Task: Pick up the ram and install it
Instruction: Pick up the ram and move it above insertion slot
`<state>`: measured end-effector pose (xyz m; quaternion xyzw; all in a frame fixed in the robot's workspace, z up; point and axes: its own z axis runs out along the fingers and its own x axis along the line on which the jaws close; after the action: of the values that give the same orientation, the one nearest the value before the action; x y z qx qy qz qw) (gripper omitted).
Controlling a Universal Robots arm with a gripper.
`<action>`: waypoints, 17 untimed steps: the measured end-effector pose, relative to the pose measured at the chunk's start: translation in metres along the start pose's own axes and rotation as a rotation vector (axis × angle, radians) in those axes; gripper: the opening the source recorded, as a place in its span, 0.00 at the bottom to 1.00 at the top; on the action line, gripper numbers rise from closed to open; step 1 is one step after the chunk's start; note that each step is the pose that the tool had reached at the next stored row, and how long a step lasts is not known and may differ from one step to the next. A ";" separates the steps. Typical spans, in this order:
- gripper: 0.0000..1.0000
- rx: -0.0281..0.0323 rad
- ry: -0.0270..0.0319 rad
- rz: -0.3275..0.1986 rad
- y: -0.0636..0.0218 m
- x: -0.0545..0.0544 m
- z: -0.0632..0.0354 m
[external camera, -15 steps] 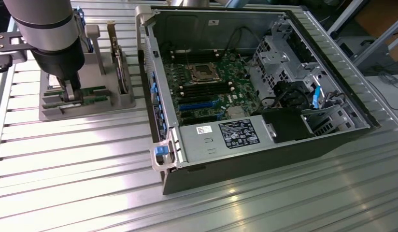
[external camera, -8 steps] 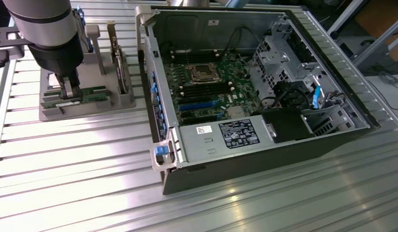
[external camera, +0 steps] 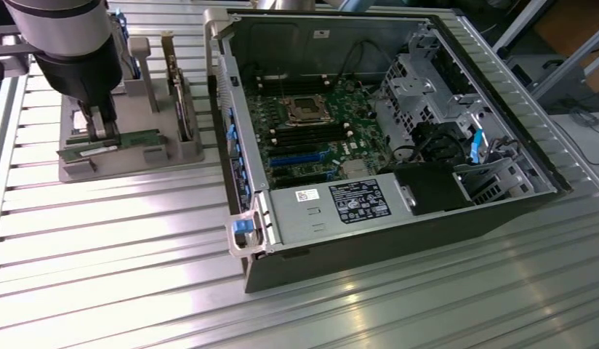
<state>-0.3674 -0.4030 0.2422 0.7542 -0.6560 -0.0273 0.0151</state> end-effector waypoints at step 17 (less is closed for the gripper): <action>0.13 0.0000 0.0000 0.000 0.0018 -0.002 -0.0346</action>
<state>-0.3674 -0.4015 0.2769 0.7542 -0.6559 -0.0273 0.0151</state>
